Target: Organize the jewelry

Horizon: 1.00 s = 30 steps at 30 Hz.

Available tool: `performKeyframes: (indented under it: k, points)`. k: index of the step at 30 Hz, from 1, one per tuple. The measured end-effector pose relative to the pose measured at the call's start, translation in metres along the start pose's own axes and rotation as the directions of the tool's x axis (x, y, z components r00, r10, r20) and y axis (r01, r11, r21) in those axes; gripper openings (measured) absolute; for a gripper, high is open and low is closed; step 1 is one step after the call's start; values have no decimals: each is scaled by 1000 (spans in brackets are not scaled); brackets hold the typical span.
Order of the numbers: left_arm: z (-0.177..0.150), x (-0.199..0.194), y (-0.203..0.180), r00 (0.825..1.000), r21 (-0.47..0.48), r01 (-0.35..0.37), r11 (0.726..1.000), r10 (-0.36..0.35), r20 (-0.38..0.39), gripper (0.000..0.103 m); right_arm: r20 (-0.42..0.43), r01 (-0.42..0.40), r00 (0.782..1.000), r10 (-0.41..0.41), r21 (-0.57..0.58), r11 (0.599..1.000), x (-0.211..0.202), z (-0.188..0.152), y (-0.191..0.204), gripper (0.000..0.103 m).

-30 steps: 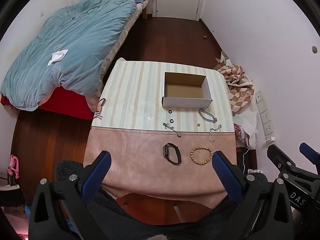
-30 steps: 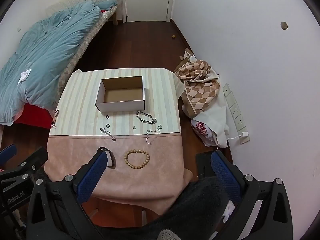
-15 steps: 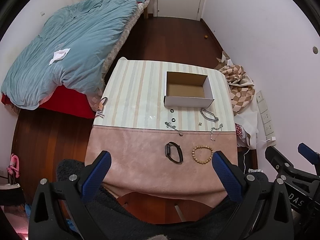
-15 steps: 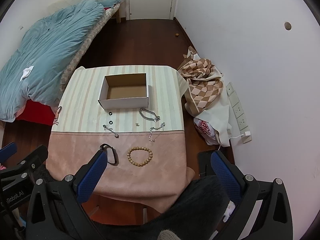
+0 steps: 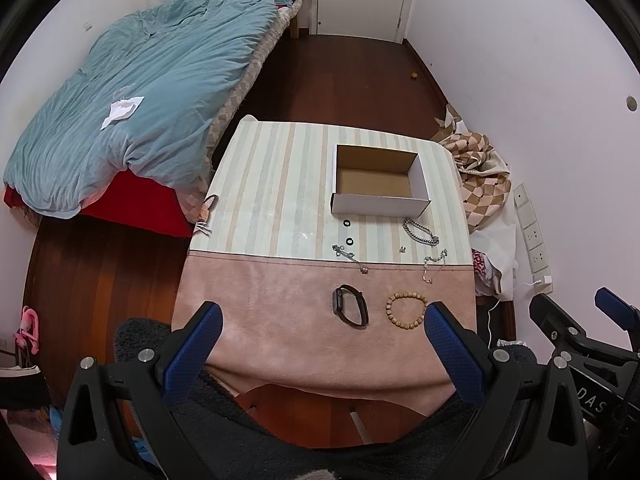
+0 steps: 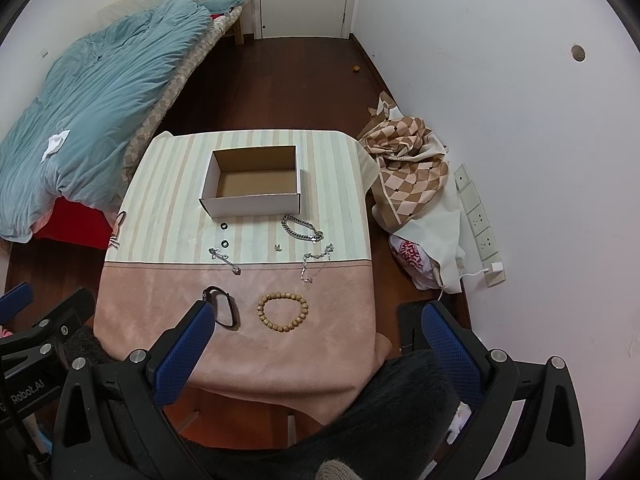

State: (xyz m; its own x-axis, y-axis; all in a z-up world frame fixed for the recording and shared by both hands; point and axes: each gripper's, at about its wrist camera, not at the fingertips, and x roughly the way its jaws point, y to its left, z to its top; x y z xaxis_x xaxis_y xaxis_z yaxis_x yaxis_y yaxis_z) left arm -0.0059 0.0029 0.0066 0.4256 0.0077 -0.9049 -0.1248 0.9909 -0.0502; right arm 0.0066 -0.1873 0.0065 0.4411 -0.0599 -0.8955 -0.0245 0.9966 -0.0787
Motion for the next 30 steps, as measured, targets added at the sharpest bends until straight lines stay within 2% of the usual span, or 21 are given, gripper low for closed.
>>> performKeyframes:
  k: [30]
  points:
    - [2, -1, 1, 1000, -2, 0, 1000, 0, 2, 103, 1, -2, 1000, 2, 0, 1000, -2, 3, -1, 103]
